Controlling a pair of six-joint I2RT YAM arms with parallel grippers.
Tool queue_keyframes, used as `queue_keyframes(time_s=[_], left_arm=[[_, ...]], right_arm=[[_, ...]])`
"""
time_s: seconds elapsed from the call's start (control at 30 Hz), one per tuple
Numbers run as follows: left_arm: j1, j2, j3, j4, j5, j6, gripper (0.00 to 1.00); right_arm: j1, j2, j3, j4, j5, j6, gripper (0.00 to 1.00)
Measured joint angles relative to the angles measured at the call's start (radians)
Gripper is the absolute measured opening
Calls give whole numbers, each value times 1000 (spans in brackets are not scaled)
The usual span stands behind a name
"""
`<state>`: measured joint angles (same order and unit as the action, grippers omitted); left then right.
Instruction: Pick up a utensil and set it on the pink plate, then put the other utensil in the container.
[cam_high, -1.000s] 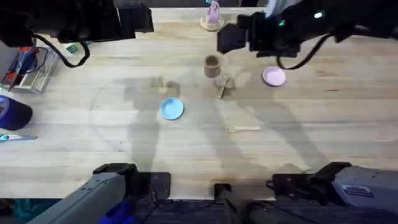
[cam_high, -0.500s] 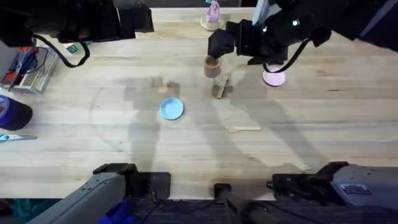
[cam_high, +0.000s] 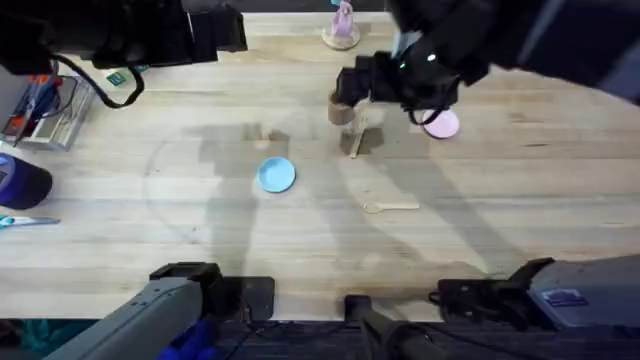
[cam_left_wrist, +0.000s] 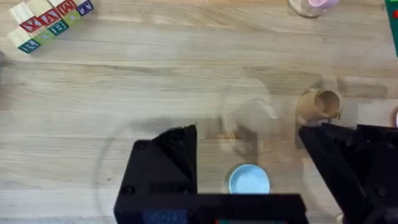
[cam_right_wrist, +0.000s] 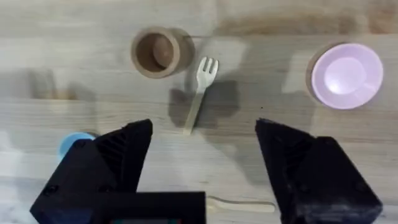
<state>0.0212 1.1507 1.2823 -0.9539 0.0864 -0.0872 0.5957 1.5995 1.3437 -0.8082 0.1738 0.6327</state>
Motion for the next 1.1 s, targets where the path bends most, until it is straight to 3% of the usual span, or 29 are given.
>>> queue_keyframes(time_s=[0.5,1.1], left_arm=[[0,0,1,0,0,0,993],[0,0,2,0,0,0,993]], right_arm=[[74,178,0,80,24,34,997],[78,264,0,117,118,134,997]])
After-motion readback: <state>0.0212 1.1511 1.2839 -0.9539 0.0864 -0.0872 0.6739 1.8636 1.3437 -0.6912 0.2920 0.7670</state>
